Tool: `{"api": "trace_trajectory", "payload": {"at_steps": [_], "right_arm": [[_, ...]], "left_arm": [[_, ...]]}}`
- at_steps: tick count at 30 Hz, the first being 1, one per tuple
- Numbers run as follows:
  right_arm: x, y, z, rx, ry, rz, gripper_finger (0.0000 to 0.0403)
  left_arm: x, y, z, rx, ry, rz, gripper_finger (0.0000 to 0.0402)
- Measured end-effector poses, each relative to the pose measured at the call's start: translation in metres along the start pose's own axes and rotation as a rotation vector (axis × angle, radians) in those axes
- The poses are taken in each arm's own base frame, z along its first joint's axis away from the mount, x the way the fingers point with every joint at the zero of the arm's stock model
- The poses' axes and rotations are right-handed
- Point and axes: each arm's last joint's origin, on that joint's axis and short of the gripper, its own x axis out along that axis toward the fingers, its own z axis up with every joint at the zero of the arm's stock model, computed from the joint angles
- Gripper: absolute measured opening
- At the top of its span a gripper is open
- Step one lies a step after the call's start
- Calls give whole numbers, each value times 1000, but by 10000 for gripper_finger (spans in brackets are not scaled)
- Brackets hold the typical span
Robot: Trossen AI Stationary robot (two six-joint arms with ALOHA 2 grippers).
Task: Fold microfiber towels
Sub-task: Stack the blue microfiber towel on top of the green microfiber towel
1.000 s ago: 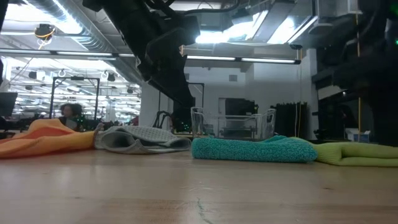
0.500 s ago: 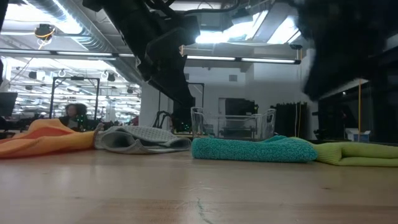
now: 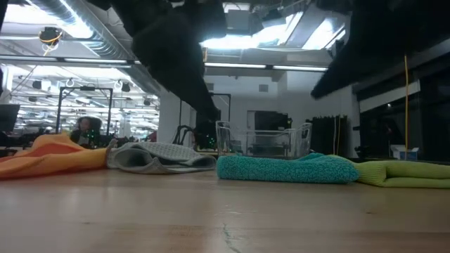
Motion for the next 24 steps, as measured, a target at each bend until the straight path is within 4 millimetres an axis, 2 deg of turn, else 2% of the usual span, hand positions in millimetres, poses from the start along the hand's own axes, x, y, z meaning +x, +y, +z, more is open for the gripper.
{"api": "trace_trajectory", "payload": {"at_steps": [6, 10, 15, 20, 24], "right_arm": [[25, 5, -10, -50, 30, -27, 134], [36, 0, -12, -20, 52, -58, 150], [44, -4, -12, -2, 58, -68, 200], [45, -5, -11, -7, 57, -67, 248], [45, -3, -13, -73, 99, -7, 260]], "left_arm": [[9, -25, -3, 110, -54, -37, 100], [10, -23, -1, 101, -80, -1, 107], [11, -16, 2, 82, -74, -23, 139], [23, -15, -2, 134, -53, -44, 183], [38, -21, -8, 220, -35, -71, 207]]}}
